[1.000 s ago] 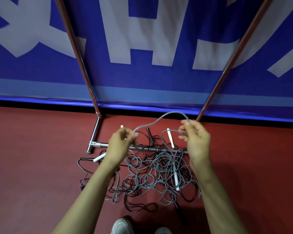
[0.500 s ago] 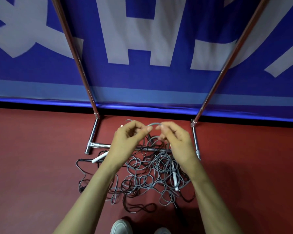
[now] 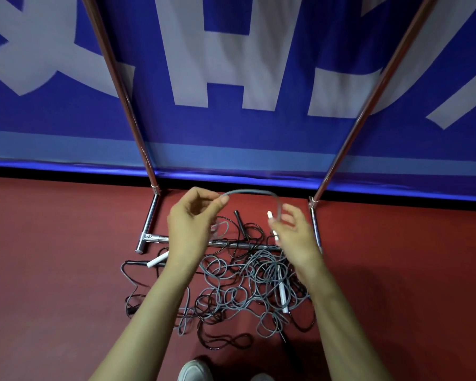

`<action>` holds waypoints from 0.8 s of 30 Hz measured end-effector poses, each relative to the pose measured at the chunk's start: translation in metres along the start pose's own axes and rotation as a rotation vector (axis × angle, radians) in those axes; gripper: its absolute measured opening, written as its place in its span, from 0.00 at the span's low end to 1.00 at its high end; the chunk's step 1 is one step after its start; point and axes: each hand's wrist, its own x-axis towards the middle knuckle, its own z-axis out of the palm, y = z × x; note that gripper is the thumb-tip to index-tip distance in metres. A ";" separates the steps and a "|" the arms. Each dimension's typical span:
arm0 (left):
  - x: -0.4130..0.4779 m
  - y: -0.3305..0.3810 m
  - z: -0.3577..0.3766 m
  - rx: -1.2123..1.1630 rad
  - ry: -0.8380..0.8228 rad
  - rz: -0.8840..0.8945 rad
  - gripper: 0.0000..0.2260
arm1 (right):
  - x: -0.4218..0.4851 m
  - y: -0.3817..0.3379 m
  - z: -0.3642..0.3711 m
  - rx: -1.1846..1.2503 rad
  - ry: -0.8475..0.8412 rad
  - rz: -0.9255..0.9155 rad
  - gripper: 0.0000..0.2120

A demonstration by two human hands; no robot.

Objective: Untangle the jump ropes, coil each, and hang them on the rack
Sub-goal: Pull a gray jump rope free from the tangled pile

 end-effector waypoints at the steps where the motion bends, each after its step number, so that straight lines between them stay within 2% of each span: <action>1: -0.001 0.000 0.001 0.057 -0.001 0.024 0.05 | -0.001 0.002 0.003 -0.117 -0.015 -0.030 0.26; 3: 0.000 -0.004 0.003 0.148 -0.053 0.031 0.06 | -0.006 -0.002 0.005 -0.146 -0.039 -0.182 0.31; 5: 0.000 -0.004 0.008 0.170 -0.151 -0.009 0.07 | -0.010 -0.007 0.005 -0.037 -0.143 -0.348 0.24; 7: -0.003 0.001 0.012 0.149 -0.217 -0.040 0.07 | -0.015 -0.015 0.006 -0.001 -0.230 -0.432 0.14; 8: -0.004 0.003 0.013 0.133 -0.230 -0.045 0.06 | -0.016 -0.018 0.006 -0.013 -0.214 -0.472 0.11; 10: -0.004 0.009 0.012 0.108 -0.248 -0.054 0.05 | -0.016 -0.020 0.004 -0.011 -0.136 -0.516 0.12; 13: -0.001 0.012 0.008 0.128 -0.327 -0.075 0.08 | -0.018 -0.026 0.000 0.163 -0.119 -0.414 0.13; 17: -0.003 0.010 0.004 0.255 -0.423 -0.157 0.09 | -0.029 -0.049 -0.006 0.746 -0.129 -0.239 0.12; 19: -0.003 0.010 0.002 0.280 -0.360 -0.192 0.09 | -0.031 -0.065 -0.015 1.010 -0.059 -0.190 0.11; 21: -0.004 0.016 0.001 0.262 -0.208 -0.175 0.10 | -0.033 -0.074 -0.022 1.172 0.013 -0.137 0.11; 22: -0.005 0.022 0.001 0.236 -0.131 -0.152 0.10 | -0.035 -0.075 -0.023 1.193 0.037 -0.124 0.11; 24: -0.008 0.037 0.001 0.105 -0.038 -0.095 0.09 | -0.038 -0.071 -0.022 1.050 0.087 -0.142 0.12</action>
